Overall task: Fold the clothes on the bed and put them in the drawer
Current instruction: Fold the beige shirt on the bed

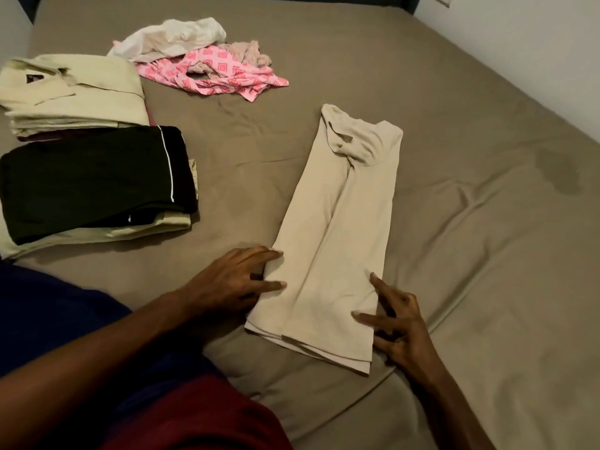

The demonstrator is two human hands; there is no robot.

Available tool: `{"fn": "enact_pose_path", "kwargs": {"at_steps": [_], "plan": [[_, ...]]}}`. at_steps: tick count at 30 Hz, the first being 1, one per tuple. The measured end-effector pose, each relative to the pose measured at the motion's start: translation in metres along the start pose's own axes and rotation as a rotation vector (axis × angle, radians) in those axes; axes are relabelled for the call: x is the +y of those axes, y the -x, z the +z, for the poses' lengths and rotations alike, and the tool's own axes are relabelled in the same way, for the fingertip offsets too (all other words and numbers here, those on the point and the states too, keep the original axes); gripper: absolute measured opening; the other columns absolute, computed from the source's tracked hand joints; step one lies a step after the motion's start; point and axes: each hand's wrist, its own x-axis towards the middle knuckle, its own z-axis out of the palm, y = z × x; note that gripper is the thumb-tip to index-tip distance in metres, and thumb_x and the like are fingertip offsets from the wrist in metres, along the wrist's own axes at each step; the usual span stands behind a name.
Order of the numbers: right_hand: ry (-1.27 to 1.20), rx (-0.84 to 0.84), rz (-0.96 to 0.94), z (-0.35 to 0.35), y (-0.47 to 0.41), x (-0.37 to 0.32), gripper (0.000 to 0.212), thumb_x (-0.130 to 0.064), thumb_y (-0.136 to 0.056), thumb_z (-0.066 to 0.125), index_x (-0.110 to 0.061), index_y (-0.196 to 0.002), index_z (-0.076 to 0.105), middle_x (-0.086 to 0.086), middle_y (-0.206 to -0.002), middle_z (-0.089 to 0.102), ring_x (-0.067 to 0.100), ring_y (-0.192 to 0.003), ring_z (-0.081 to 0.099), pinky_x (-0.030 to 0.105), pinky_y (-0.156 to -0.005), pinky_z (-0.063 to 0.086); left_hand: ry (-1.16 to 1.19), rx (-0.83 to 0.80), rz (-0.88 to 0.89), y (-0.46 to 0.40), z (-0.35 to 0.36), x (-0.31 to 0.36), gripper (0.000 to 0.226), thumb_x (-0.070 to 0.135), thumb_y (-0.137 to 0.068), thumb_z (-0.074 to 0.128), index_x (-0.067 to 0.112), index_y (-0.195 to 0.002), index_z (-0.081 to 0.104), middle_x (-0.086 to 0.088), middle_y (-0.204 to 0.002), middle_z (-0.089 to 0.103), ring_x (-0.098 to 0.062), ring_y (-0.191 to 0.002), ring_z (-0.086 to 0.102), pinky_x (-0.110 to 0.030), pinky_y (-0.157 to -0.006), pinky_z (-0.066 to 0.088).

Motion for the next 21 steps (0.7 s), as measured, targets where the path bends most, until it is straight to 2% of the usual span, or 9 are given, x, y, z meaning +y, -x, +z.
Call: {"fn": "enact_pose_path", "kwargs": {"at_steps": [3,6,11,13,15,16,17,19,21], "plan": [[0.079,-0.011,-0.035,0.004,-0.002,0.003,0.037,-0.019,-0.082,0.081,-0.046,-0.108,0.079,-0.009,-0.164,0.038,0.024,-0.146,0.030,0.045,-0.113,0.033,0.012,-0.063,0.071,0.006,0.001,-0.003,0.064,0.030,-0.089,0.076,0.035,-0.148,0.051,-0.014,-0.159,0.041,-0.032,-0.143,0.043,-0.047,-0.110,0.043],[0.080,-0.147,-0.018,-0.001,-0.007,0.011,0.039,-0.021,-0.082,0.076,-0.049,-0.110,0.077,-0.012,-0.163,0.038,0.023,-0.155,0.021,0.057,-0.117,0.027,-0.004,-0.124,0.105,0.012,0.001,-0.008,0.068,0.035,-0.095,0.066,0.030,-0.156,0.038,-0.010,-0.164,0.032,-0.029,-0.149,0.034,-0.046,-0.115,0.039],[0.049,-0.244,-0.005,-0.006,-0.012,0.009,0.020,-0.045,-0.089,0.070,-0.049,-0.107,0.078,-0.013,-0.163,0.038,0.021,-0.157,0.018,0.048,-0.118,0.019,-0.040,-0.055,0.317,0.004,-0.001,-0.014,0.041,0.028,-0.103,0.051,0.024,-0.143,0.057,-0.009,-0.157,0.045,-0.028,-0.148,0.038,-0.049,-0.116,0.038],[-0.047,-0.275,0.002,-0.014,-0.019,0.007,0.020,-0.034,-0.091,0.072,-0.041,-0.108,0.081,-0.011,-0.158,0.046,0.021,-0.154,0.027,0.044,-0.119,0.022,0.128,0.025,0.264,-0.002,-0.005,-0.010,0.031,0.028,-0.106,0.049,0.021,-0.131,0.066,-0.004,-0.147,0.057,-0.022,-0.143,0.047,-0.047,-0.119,0.035],[-0.352,-0.287,0.079,-0.024,-0.038,0.005,0.024,-0.009,-0.087,0.073,-0.015,-0.109,0.082,0.008,-0.143,0.063,0.033,-0.141,0.050,0.051,-0.116,0.037,0.370,0.112,0.094,-0.021,-0.018,-0.010,0.029,0.028,-0.106,0.048,0.015,-0.118,0.071,-0.001,-0.121,0.071,-0.017,-0.115,0.067,-0.043,-0.108,0.047],[-0.516,-0.230,0.179,-0.028,-0.052,0.001,0.024,-0.005,-0.085,0.074,-0.004,-0.108,0.081,0.019,-0.131,0.069,0.039,-0.129,0.060,0.055,-0.109,0.045,0.513,0.131,-0.054,-0.037,-0.024,-0.012,0.028,0.030,-0.105,0.050,0.013,-0.111,0.072,-0.001,-0.106,0.073,-0.016,-0.097,0.070,-0.042,-0.093,0.054],[-0.623,-0.113,0.312,-0.035,-0.073,-0.001,0.026,-0.011,-0.081,0.079,0.000,-0.105,0.080,0.025,-0.119,0.072,0.044,-0.115,0.066,0.058,-0.098,0.050,0.684,0.130,-0.211,-0.063,-0.030,-0.020,0.031,0.035,-0.103,0.054,0.009,-0.103,0.071,-0.004,-0.093,0.072,-0.013,-0.085,0.068,-0.043,-0.079,0.055],[-0.777,0.151,0.544,-0.046,-0.120,0.000,0.037,-0.029,-0.079,0.082,-0.005,-0.106,0.078,0.028,-0.111,0.071,0.044,-0.096,0.064,0.054,-0.080,0.050,1.098,0.176,-0.522,-0.119,-0.041,-0.038,0.058,0.054,-0.095,0.064,-0.004,-0.098,0.068,-0.015,-0.087,0.070,-0.017,-0.082,0.061,-0.046,-0.069,0.050],[-0.821,0.282,0.631,-0.056,-0.165,0.007,0.039,-0.039,-0.092,0.071,-0.010,-0.117,0.075,0.020,-0.119,0.073,0.036,-0.100,0.068,0.047,-0.085,0.051,1.393,0.208,-0.819,-0.166,-0.048,-0.068,0.072,0.062,-0.084,0.073,-0.007,-0.103,0.067,-0.013,-0.088,0.066,-0.022,-0.079,0.058,-0.037,-0.068,0.043]]}}
